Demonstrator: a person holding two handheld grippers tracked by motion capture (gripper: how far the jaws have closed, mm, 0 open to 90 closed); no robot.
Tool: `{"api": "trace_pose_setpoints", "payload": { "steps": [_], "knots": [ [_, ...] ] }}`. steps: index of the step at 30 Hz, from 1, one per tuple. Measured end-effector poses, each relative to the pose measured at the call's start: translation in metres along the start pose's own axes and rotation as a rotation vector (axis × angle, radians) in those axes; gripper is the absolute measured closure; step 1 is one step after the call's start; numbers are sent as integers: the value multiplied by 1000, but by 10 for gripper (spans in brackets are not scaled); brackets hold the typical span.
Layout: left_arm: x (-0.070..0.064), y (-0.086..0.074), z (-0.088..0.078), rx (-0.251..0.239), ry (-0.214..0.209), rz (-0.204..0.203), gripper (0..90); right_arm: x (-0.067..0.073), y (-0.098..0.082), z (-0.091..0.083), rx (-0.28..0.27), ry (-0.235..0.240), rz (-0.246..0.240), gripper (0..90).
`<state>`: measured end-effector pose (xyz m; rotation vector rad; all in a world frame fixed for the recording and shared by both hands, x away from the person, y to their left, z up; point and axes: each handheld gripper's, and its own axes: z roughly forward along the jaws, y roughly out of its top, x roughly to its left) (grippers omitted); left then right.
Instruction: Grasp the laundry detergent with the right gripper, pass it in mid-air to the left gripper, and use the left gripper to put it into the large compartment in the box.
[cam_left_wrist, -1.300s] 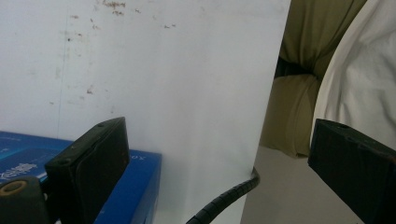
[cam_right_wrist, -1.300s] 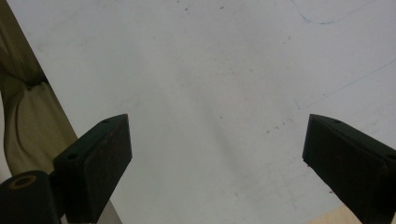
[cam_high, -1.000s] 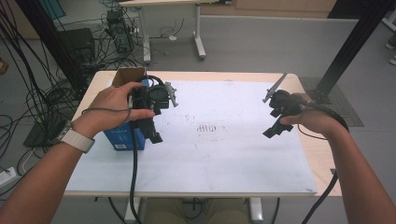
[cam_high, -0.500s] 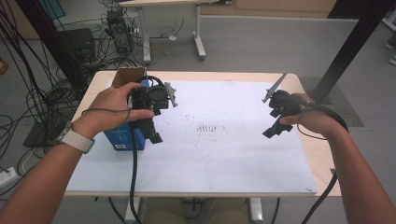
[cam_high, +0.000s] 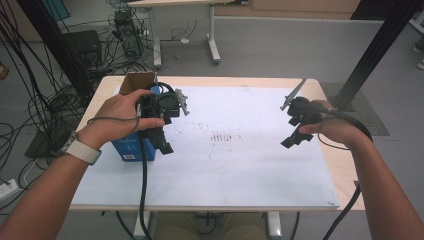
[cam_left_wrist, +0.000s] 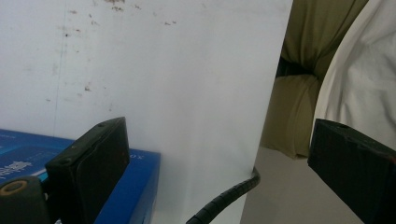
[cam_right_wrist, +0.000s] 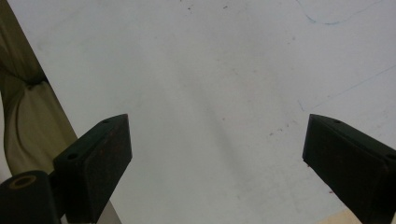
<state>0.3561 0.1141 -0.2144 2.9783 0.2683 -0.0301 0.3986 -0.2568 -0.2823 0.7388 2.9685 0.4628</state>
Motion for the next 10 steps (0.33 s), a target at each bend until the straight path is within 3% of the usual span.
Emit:
{"api": "trace_pose_setpoints", "payload": {
  "steps": [10],
  "knots": [
    [0,-2,-1,-10,5,-4,60,1,1,0,0,-1,-3,80]
  ]
}}
